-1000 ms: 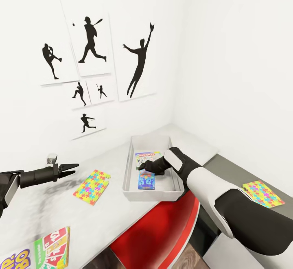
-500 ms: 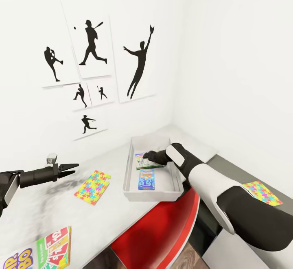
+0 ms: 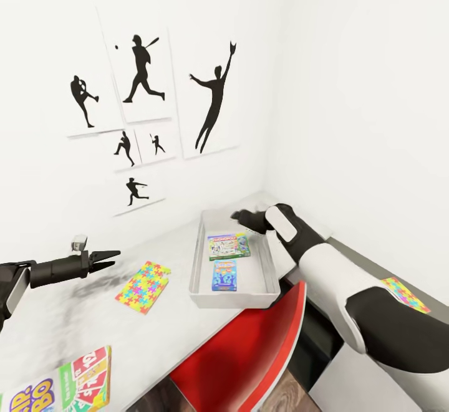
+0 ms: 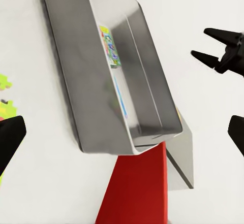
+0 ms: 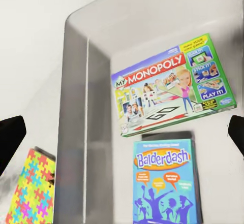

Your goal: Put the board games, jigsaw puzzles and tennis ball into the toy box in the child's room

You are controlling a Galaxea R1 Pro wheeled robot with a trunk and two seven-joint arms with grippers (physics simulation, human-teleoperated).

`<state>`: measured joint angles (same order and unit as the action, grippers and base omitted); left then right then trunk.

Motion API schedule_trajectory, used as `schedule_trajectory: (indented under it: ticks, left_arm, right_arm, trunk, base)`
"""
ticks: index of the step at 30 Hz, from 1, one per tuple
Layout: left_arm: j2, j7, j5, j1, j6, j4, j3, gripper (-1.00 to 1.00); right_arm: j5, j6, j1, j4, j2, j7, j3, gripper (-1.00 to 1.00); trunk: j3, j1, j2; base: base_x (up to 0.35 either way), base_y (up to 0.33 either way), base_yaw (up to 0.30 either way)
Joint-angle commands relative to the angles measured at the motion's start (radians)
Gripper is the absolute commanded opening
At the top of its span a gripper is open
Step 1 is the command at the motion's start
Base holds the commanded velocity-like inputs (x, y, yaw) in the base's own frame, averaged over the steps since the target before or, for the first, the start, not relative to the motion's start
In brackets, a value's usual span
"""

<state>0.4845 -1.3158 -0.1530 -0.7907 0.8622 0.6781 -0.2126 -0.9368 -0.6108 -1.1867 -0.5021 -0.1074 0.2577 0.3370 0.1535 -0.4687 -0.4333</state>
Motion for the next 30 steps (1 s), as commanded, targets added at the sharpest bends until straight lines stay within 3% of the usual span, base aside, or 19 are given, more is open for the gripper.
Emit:
schedule_trajectory:
  ticks: [1,5,30]
  left_arm:
    - [0.000,-0.002,-0.002,-0.001,0.009,0.000,0.000,1.00]
    - [0.000,-0.002,-0.002,-0.001,0.009,0.000,0.000,1.00]
    - [0.000,-0.002,-0.003,-0.001,0.009,0.000,0.001,1.00]
  right_arm:
    - [-0.010,0.000,-0.001,-0.009,0.002,0.024,-0.011,1.00]
    - [-0.010,-0.001,-0.002,-0.023,0.002,0.055,-0.031,1.00]
    - [-0.014,-0.017,-0.001,-0.044,0.002,0.074,-0.041,1.00]
  trunk:
    - [-0.001,0.003,0.005]
    - [-0.014,0.019,0.033]
    - [-0.014,0.019,0.033]
  base:
    - [0.000,0.000,0.000]
    - [0.000,0.000,0.000]
    - [-0.074,0.000,0.000]
